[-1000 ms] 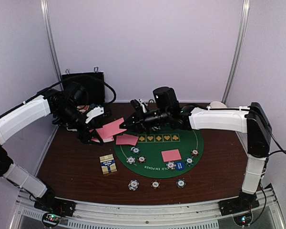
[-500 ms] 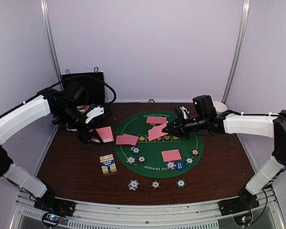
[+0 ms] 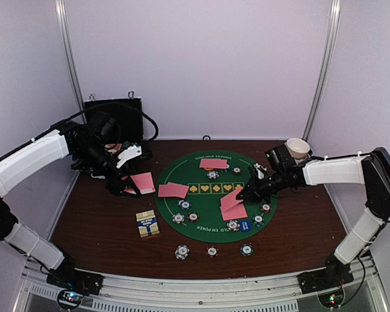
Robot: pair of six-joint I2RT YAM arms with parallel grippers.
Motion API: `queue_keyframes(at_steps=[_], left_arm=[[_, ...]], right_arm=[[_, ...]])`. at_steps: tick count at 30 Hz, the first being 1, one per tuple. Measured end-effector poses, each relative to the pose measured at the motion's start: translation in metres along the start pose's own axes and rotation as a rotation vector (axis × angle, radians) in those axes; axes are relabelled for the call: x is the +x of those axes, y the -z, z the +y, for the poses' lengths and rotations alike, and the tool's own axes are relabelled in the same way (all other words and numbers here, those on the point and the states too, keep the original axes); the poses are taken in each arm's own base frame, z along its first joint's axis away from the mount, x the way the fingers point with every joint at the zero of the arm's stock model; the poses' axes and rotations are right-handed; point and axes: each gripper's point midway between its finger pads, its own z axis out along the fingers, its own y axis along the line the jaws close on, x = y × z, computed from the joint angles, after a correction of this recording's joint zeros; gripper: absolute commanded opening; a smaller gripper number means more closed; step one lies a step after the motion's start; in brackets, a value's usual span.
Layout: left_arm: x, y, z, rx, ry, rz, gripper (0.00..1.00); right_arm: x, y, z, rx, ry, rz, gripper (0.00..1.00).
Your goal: Distribute texas hold em gaming equipment
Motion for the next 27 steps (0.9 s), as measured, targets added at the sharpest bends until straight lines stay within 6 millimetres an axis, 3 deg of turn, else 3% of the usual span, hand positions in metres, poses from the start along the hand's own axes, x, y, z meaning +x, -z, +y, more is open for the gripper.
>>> queue_keyframes(at_steps=[7, 12, 15, 20, 24, 27], left_arm=[[0.000, 0.000, 0.000, 0.000, 0.001, 0.001, 0.00], [0.000, 0.000, 0.000, 0.000, 0.001, 0.002, 0.00], [0.000, 0.000, 0.000, 0.001, 0.001, 0.002, 0.00], [0.000, 0.000, 0.000, 0.002, 0.001, 0.001, 0.00], [0.000, 0.000, 0.000, 0.002, 0.001, 0.001, 0.00], [0.000, 0.000, 0.000, 0.002, 0.001, 0.001, 0.00]], right_arm=[[-0.008, -0.022, -0.029, 0.090, 0.009, 0.021, 0.00], [-0.006, -0.024, -0.040, 0.132, 0.019, 0.031, 0.01], [-0.002, -0.023, -0.048, 0.171, 0.027, 0.041, 0.12], [0.006, -0.018, -0.061, 0.236, 0.032, 0.066, 0.40], [0.006, -0.003, -0.063, 0.314, 0.066, 0.073, 0.50], [-0.009, 0.012, -0.048, 0.353, 0.126, 0.032, 0.52]])
